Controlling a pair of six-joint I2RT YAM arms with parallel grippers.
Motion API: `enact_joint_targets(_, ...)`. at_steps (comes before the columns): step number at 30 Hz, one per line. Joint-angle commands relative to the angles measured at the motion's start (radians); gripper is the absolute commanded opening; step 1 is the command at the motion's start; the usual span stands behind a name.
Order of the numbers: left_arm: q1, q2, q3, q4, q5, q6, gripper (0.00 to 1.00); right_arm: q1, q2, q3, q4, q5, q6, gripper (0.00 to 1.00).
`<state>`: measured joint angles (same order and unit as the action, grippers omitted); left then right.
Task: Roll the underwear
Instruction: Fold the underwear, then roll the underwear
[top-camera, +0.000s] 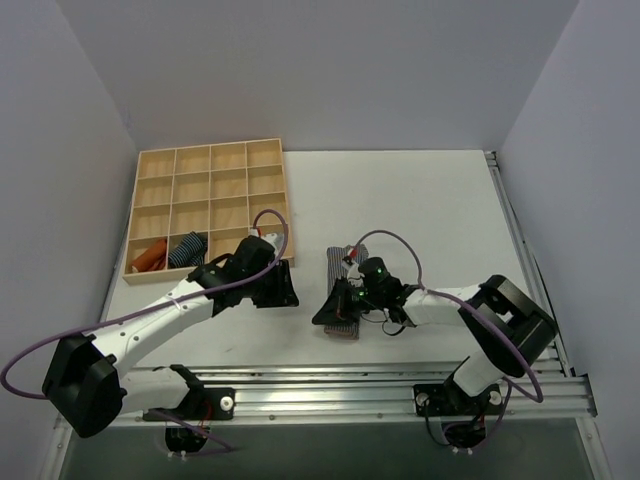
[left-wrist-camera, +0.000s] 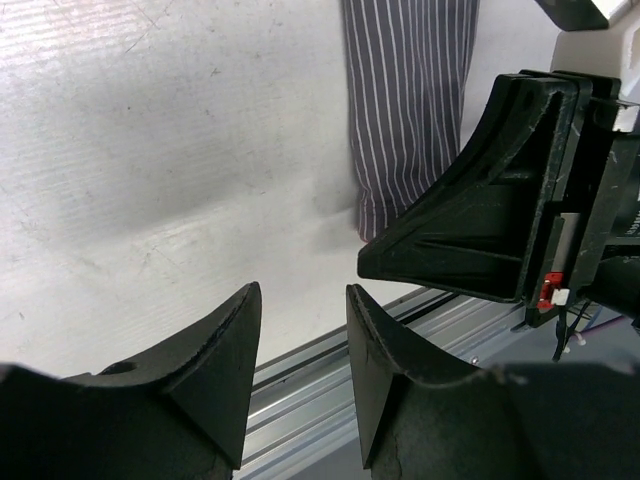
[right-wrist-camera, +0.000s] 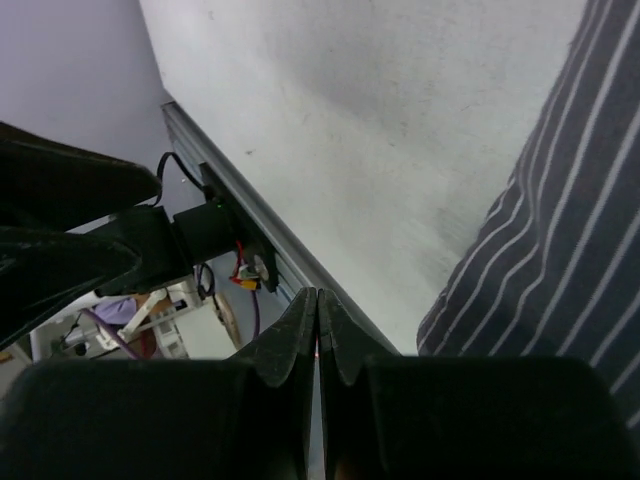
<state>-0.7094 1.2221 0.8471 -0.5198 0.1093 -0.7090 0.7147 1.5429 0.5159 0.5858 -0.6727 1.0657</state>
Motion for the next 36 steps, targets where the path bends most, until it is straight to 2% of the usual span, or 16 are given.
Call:
enact_joint_targets(1, 0.007, -0.012, -0.008, -0.017, 0.012, 0.019, 0.48, 0.005, 0.008, -0.039, 0.223, -0.08, 0.065, 0.0)
enact_joint_targets(6, 0.005, -0.003, -0.013, -0.026, 0.007, 0.019, 0.47, 0.002, 0.109, -0.131, 0.353, -0.094, 0.076, 0.0)
enact_joint_targets(7, 0.005, -0.001, -0.01, -0.031, 0.004, 0.019, 0.47, 0.0, 0.149, -0.148, 0.435, -0.099, 0.097, 0.0)
enact_joint_targets(10, 0.005, -0.001, 0.003, -0.043, 0.0, 0.026, 0.47, -0.008, 0.228, -0.194, 0.528, -0.099, 0.106, 0.0)
enact_joint_targets(11, 0.007, -0.003, 0.013, -0.046, 0.0, 0.037, 0.47, -0.008, 0.293, -0.226, 0.654, -0.12, 0.147, 0.0)
enact_joint_targets(12, 0.007, -0.003, 0.013, -0.046, -0.003, 0.037, 0.47, -0.008, 0.293, -0.226, 0.655, -0.12, 0.148, 0.0)
enact_joint_targets(14, 0.007, 0.001, 0.023, -0.052, -0.011, 0.043, 0.48, -0.012, 0.341, -0.252, 0.763, -0.122, 0.175, 0.0)
enact_joint_targets(19, 0.007, 0.011, 0.037, -0.057, -0.02, 0.054, 0.48, -0.008, 0.352, -0.258, 0.806, -0.126, 0.206, 0.0)
enact_joint_targets(22, 0.005, 0.007, 0.041, -0.057, -0.026, 0.062, 0.48, -0.008, 0.29, -0.238, 0.689, -0.116, 0.157, 0.0)
enact_joint_targets(27, 0.005, 0.011, 0.058, -0.063, -0.037, 0.078, 0.48, -0.008, 0.119, -0.166, 0.363, -0.091, 0.057, 0.0)
enact_joint_targets(32, 0.01, 0.03, 0.086, -0.054, -0.027, 0.083, 0.48, -0.011, -0.087, -0.027, -0.08, -0.03, -0.082, 0.0)
enact_joint_targets(36, 0.016, 0.051, 0.081, -0.017, 0.021, 0.075, 0.54, -0.017, -0.15, 0.085, -0.292, 0.028, -0.133, 0.11)
